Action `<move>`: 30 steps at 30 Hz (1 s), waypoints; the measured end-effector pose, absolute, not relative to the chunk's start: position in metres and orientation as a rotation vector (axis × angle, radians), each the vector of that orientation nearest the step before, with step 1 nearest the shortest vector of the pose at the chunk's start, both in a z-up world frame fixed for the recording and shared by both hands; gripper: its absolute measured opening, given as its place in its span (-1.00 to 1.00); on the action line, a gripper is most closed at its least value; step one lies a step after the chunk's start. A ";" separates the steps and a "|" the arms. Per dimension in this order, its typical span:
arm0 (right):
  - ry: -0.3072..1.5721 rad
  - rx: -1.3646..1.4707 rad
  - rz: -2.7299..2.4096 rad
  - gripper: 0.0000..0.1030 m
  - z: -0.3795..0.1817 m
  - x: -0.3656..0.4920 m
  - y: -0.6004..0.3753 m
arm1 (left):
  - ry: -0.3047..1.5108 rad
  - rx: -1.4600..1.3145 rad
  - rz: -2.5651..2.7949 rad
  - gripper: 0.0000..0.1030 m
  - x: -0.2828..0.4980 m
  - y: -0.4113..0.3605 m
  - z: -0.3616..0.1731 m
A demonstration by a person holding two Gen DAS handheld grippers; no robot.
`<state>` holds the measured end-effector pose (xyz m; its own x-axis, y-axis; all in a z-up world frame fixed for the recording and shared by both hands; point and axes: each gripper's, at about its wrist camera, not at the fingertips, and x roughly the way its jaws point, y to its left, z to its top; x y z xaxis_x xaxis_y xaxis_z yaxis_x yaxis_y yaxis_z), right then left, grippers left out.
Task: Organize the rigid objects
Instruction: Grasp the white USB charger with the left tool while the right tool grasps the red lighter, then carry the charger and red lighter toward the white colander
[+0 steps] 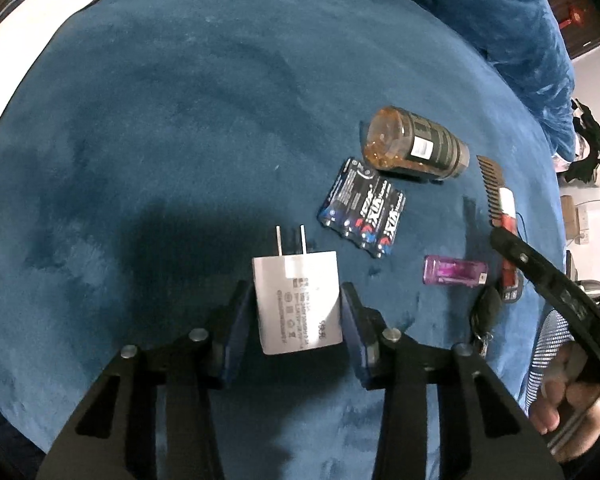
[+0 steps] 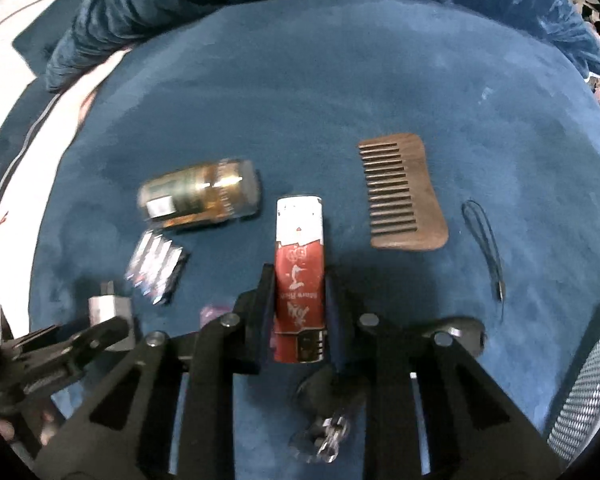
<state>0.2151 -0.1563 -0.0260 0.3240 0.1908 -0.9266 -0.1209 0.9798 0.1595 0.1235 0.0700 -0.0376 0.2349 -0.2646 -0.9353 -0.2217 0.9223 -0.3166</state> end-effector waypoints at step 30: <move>1.320 0.038 0.276 -0.56 -0.047 0.122 -0.102 | 1.354 -0.330 -0.065 -0.23 0.061 0.080 -0.022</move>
<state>0.1215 -0.1025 -0.0473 0.2208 0.2214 -0.9498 -0.1779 0.9667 0.1840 0.0610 0.0801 -0.0217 0.2212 -0.2355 -0.9464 -0.1433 0.9520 -0.2703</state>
